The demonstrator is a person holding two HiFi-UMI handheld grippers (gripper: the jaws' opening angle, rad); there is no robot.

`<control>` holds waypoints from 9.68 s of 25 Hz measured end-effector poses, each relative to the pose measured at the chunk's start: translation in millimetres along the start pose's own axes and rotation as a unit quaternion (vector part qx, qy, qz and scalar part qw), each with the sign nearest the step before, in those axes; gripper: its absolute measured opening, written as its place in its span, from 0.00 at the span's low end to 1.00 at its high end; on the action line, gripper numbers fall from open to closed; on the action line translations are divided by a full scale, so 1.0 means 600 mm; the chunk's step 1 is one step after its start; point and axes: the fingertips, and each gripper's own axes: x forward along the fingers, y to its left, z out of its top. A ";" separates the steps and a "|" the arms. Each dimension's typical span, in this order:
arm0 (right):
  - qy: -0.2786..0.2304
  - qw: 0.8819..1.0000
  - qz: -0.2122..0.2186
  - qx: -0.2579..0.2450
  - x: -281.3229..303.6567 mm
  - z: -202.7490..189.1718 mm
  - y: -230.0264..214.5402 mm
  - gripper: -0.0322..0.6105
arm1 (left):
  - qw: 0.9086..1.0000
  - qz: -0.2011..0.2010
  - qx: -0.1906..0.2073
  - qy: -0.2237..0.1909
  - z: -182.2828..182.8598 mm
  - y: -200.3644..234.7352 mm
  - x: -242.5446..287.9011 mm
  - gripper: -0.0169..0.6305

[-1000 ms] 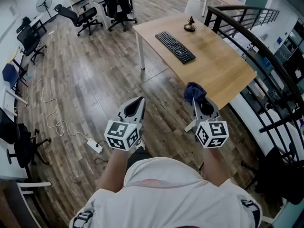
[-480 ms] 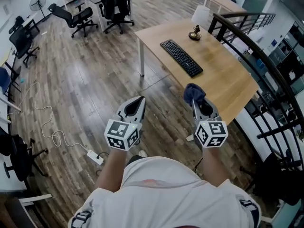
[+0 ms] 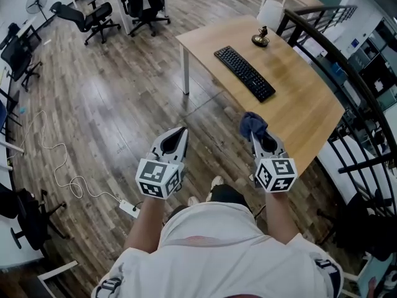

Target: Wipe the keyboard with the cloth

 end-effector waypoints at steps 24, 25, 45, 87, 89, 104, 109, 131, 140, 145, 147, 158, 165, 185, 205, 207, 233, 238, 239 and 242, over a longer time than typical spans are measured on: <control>0.009 0.999 0.021 0.048 0.454 0.103 -0.226 0.24 | 0.999 0.008 0.028 0.043 0.099 0.217 0.436 0.05; 0.009 0.998 0.019 0.052 0.469 0.103 -0.242 0.24 | 0.998 0.005 0.032 0.045 0.103 0.219 0.460 0.05; 0.037 0.962 -0.217 0.160 0.491 0.044 -0.530 0.24 | 0.960 -0.245 0.063 0.122 0.092 0.141 0.881 0.05; 0.188 0.858 -0.193 0.437 1.082 -0.128 -0.445 0.24 | 0.907 -0.352 0.044 0.229 0.013 0.436 1.025 0.05; 0.185 0.855 -0.203 0.439 1.063 -0.131 -0.451 0.24 | 0.905 -0.356 0.044 0.231 0.011 0.430 1.021 0.05; 0.149 0.812 -0.305 0.475 0.782 -0.218 -0.531 0.24 | 0.879 -0.410 0.063 0.235 -0.002 0.270 0.979 0.05; 0.142 0.800 -0.330 0.482 0.699 -0.239 -0.547 0.24 | 0.874 -0.420 0.071 0.233 -0.002 0.222 0.958 0.05; 0.113 0.724 -0.446 0.515 0.377 -0.355 -0.598 0.24 | 0.849 -0.464 0.082 0.240 -0.035 0.030 0.915 0.05; 0.023 0.733 -0.451 0.508 0.361 -0.283 -0.565 0.24 | 0.833 -0.486 0.096 0.247 -0.046 0.028 0.917 0.05; 0.027 0.774 -0.381 0.505 0.480 -0.230 -0.497 0.24 | 0.842 -0.471 0.097 0.246 -0.030 0.091 0.927 0.05; 0.039 0.793 -0.337 0.506 0.557 -0.215 -0.462 0.24 | 0.849 -0.457 0.098 0.245 -0.023 0.132 0.936 0.05; 0.104 0.863 -0.154 0.469 0.972 -0.120 -0.347 0.24 | 0.898 -0.363 0.079 0.237 0.013 0.375 0.991 0.05; 0.151 0.866 -0.144 0.455 1.090 -0.132 -0.330 0.24 | 0.909 -0.338 0.067 0.235 0.024 0.452 1.001 0.05; 0.133 0.819 -0.273 0.487 0.822 -0.234 -0.408 0.24 | 0.864 -0.442 0.085 0.227 0.014 0.254 0.985 0.05; 0.118 0.783 -0.344 0.504 0.476 -0.339 -0.497 0.24 | 0.870 -0.435 0.072 0.221 -0.014 0.063 0.889 0.05; 0.116 0.779 -0.352 0.506 0.449 -0.348 -0.504 0.25 | 0.873 -0.432 0.070 0.217 -0.014 0.055 0.885 0.05; -0.068 0.908 -0.385 0.148 0.434 0.218 -0.541 0.25 | 0.917 -0.388 0.074 0.052 0.218 0.114 0.950 0.05; -0.087 0.909 -0.396 0.099 0.437 0.274 -0.525 0.24 | 0.918 -0.387 0.079 0.033 0.248 0.129 0.955 0.05; -0.090 0.909 -0.397 0.094 0.440 0.279 -0.522 0.24 | 0.918 -0.388 0.080 0.031 0.251 0.131 0.956 0.05; -0.094 0.909 -0.397 0.085 0.446 0.288 -0.515 0.24 | 0.916 -0.392 0.082 0.027 0.257 0.131 0.959 0.05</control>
